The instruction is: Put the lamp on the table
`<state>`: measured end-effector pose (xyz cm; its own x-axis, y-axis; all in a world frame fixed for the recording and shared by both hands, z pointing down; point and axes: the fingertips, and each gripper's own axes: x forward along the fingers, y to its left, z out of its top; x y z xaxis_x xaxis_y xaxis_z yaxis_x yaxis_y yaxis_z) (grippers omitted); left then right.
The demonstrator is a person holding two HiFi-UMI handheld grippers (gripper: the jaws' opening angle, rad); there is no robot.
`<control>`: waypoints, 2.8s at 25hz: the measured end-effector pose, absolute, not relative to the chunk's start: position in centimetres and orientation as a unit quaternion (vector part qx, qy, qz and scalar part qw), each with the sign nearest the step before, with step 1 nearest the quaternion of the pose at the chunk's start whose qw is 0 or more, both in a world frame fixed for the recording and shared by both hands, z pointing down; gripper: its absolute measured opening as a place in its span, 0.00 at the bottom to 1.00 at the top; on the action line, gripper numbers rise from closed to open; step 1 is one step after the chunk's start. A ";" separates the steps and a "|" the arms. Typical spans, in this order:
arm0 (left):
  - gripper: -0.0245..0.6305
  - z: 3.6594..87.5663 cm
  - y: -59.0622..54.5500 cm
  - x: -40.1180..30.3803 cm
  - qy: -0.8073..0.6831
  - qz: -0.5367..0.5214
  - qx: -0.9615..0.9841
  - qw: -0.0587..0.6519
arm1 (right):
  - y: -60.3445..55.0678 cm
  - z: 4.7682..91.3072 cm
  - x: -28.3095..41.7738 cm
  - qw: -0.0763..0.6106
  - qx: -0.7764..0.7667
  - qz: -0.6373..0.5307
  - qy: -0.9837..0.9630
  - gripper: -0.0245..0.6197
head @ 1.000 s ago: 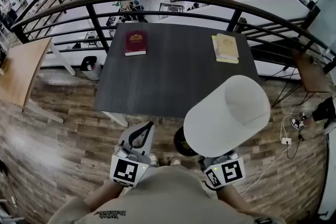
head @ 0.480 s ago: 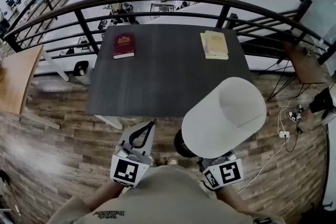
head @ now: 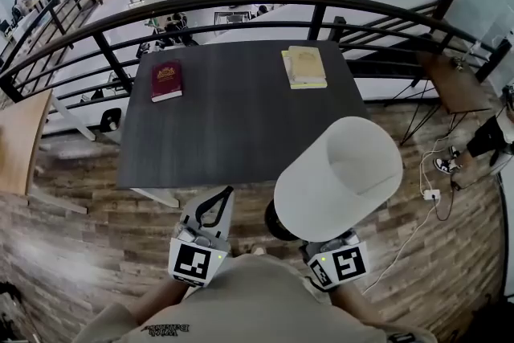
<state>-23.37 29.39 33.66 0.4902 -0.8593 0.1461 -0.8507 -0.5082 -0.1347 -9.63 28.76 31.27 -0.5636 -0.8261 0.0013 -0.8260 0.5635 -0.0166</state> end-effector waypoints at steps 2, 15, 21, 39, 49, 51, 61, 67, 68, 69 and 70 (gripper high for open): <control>0.05 33.4 29.0 -21.5 0.486 -0.093 -0.869 0.029 | 28.5 31.1 -7.8 0.006 -0.476 -0.005 0.880 0.25; 0.05 34.2 25.7 -9.6 0.384 -0.079 -0.919 0.038 | 26.8 32.2 2.2 -0.011 -0.560 0.007 0.828 0.25; 0.05 34.4 21.2 -6.2 0.343 -0.055 -0.937 0.036 | 23.5 34.6 5.3 -0.015 -0.584 -0.011 0.811 0.25; 0.05 36.0 -1.1 1.7 0.309 -0.083 -0.946 0.055 | 3.7 35.1 13.4 -0.026 -0.612 -0.012 0.790 0.25; 0.05 35.6 -10.1 3.6 0.308 -0.077 -0.947 0.049 | -5.7 33.7 15.9 -0.030 -0.615 -0.006 0.788 0.25; 0.05 35.5 -11.0 3.9 0.307 -0.075 -0.947 0.049 | -7.0 33.5 16.0 -0.030 -0.612 -0.005 0.790 0.25; 0.05 35.2 -12.7 4.7 0.327 -0.074 -0.941 0.050 | -10.5 33.8 16.3 -0.035 -0.587 -0.016 0.809 0.25; 0.05 36.0 -13.9 5.7 0.347 -0.079 -0.934 0.035 | -12.4 35.0 16.8 -0.044 -0.565 -0.021 0.823 0.25; 0.05 36.2 -14.3 5.9 0.349 -0.080 -0.933 0.033 | -12.9 35.1 17.0 -0.044 -0.563 -0.021 0.825 0.25; 0.04 36.3 -14.7 6.0 0.352 -0.079 -0.932 0.031 | -13.3 35.2 17.1 -0.044 -0.561 -0.020 0.826 0.25; 0.05 36.4 -15.0 6.1 0.355 -0.078 -0.931 0.029 | -13.8 35.3 17.3 -0.043 -0.560 -0.021 0.827 0.25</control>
